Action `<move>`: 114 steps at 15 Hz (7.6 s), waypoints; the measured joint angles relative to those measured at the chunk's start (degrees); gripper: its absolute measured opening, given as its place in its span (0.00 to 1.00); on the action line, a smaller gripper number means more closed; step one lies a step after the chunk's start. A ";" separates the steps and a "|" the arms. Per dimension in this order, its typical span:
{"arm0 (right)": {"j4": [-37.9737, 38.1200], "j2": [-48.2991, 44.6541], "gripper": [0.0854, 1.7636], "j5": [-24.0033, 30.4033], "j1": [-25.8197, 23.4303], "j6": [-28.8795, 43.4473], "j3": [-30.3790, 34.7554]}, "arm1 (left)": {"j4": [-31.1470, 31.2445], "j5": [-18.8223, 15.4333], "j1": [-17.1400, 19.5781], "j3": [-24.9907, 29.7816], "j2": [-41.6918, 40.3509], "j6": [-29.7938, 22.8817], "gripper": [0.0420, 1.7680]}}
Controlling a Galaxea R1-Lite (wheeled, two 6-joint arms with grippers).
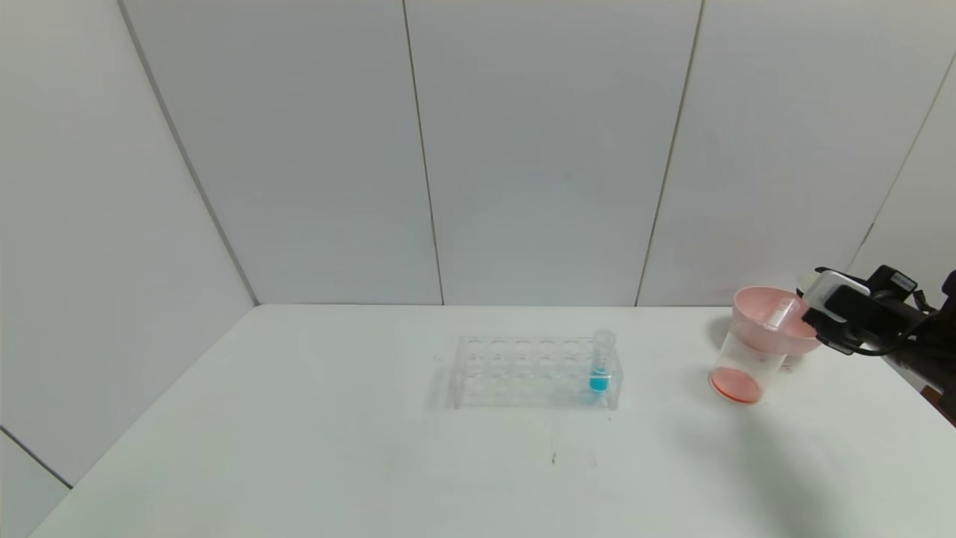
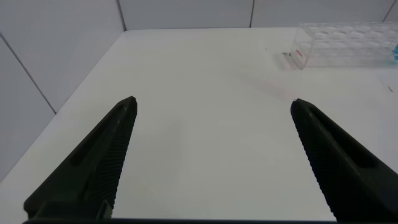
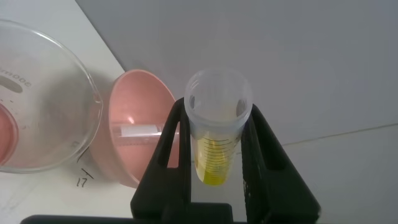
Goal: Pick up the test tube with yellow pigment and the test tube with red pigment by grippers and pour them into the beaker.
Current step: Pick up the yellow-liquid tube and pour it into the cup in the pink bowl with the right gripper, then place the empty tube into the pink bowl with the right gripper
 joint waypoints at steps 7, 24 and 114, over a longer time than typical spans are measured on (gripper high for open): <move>-1.19 0.13 0.26 -0.27 0.11 -10.05 0.51 | 0.00 0.02 0.00 0.00 0.00 0.00 1.00; -1.01 0.13 0.26 -2.19 1.21 -19.02 1.21 | 0.00 0.00 0.00 0.00 0.00 0.00 1.00; 13.17 11.39 0.60 -14.40 3.97 61.34 -20.21 | 0.00 0.00 0.00 0.00 0.00 0.00 1.00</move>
